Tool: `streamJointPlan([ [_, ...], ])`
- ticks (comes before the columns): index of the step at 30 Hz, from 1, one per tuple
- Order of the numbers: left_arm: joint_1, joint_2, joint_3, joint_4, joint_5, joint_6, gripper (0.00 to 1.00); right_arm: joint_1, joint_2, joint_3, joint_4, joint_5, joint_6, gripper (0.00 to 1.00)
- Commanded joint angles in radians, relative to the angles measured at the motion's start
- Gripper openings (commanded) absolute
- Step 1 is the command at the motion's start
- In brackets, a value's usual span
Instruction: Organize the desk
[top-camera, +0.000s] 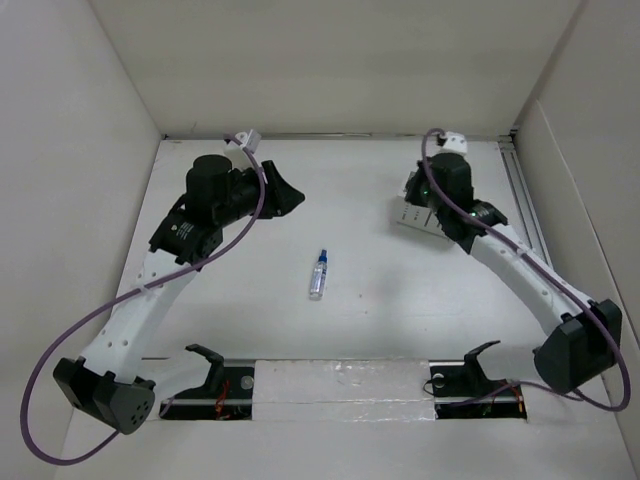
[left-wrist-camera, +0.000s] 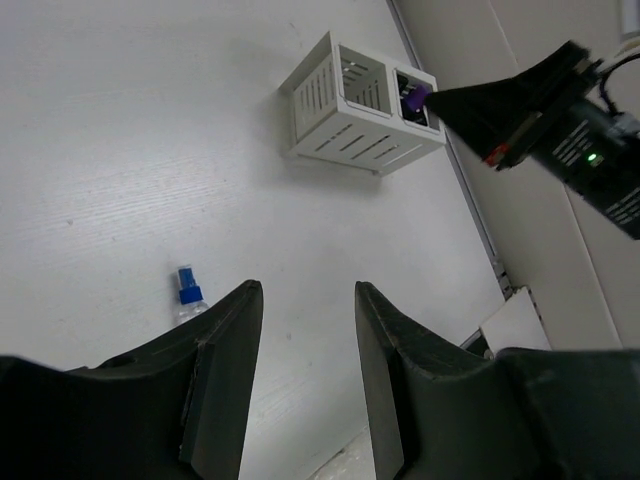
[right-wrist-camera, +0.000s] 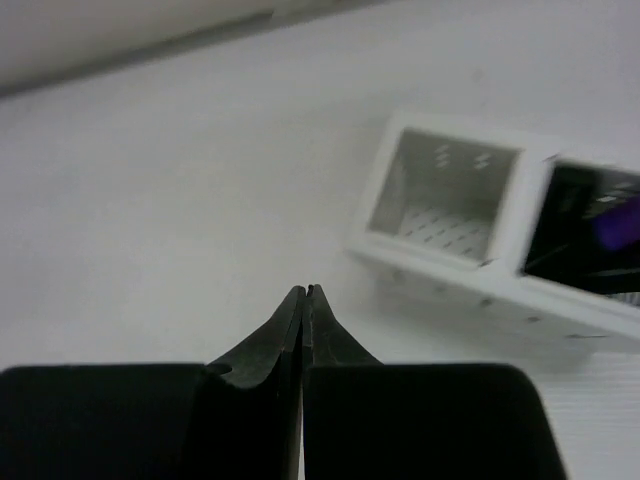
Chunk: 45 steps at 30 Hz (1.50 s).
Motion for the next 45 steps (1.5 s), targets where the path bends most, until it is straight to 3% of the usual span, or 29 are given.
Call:
streamJointPlan([
  [1, 0.004, -0.034, -0.001, 0.044, 0.022, -0.015, 0.38, 0.127, 0.058, -0.028, -0.006, -0.139, 0.016, 0.00],
  [4, 0.004, -0.039, -0.002, 0.036, 0.020, -0.009, 0.38, 0.244, 0.175, 0.036, -0.049, -0.163, 0.022, 0.04],
  [6, 0.004, -0.046, -0.007, 0.032, 0.022, -0.004, 0.37, 0.292, 0.273, 0.080, -0.095, -0.192, 0.030, 0.16],
  [7, 0.004, -0.053, -0.009, 0.024, 0.020, 0.001, 0.37, 0.313, 0.302, 0.099, -0.103, -0.197, 0.036, 0.25],
  [8, 0.004, -0.059, -0.012, 0.021, 0.017, 0.005, 0.37, 0.356, 0.330, 0.133, -0.115, -0.202, 0.043, 0.45],
  [10, 0.004, -0.071, -0.016, 0.013, 0.006, 0.013, 0.37, 0.399, 0.395, 0.172, -0.123, -0.214, 0.059, 0.65],
  [14, 0.004, -0.086, -0.038, 0.010, 0.011, 0.015, 0.37, 0.419, 0.485, 0.216, -0.150, -0.234, 0.083, 0.77],
  [19, 0.004, -0.103, -0.061, 0.018, 0.008, 0.016, 0.37, 0.429, 0.555, 0.242, -0.184, -0.214, 0.109, 0.82],
  [30, 0.004, -0.097, -0.041, -0.016, 0.002, 0.056, 0.37, 0.429, 0.657, 0.234, -0.169, -0.269, 0.181, 0.80],
  [34, 0.004, -0.105, -0.059, -0.005, 0.017, 0.047, 0.37, 0.429, 0.686, 0.233, -0.152, -0.297, 0.209, 0.72],
  [39, 0.004, -0.112, -0.068, -0.003, 0.025, 0.042, 0.37, 0.429, 0.701, 0.227, -0.134, -0.303, 0.234, 0.54],
  [40, 0.004, -0.112, -0.065, -0.006, 0.023, 0.042, 0.37, 0.429, 0.704, 0.222, -0.129, -0.336, 0.240, 0.40],
  [41, 0.004, -0.112, -0.065, -0.008, 0.023, 0.042, 0.37, 0.429, 0.704, 0.219, -0.129, -0.337, 0.240, 0.40],
  [43, 0.004, -0.114, -0.059, -0.007, 0.025, 0.041, 0.37, 0.429, 0.689, 0.213, -0.129, -0.322, 0.247, 0.27],
  [45, 0.004, -0.111, -0.058, -0.010, 0.025, 0.042, 0.37, 0.429, 0.664, 0.199, -0.124, -0.317, 0.246, 0.23],
])
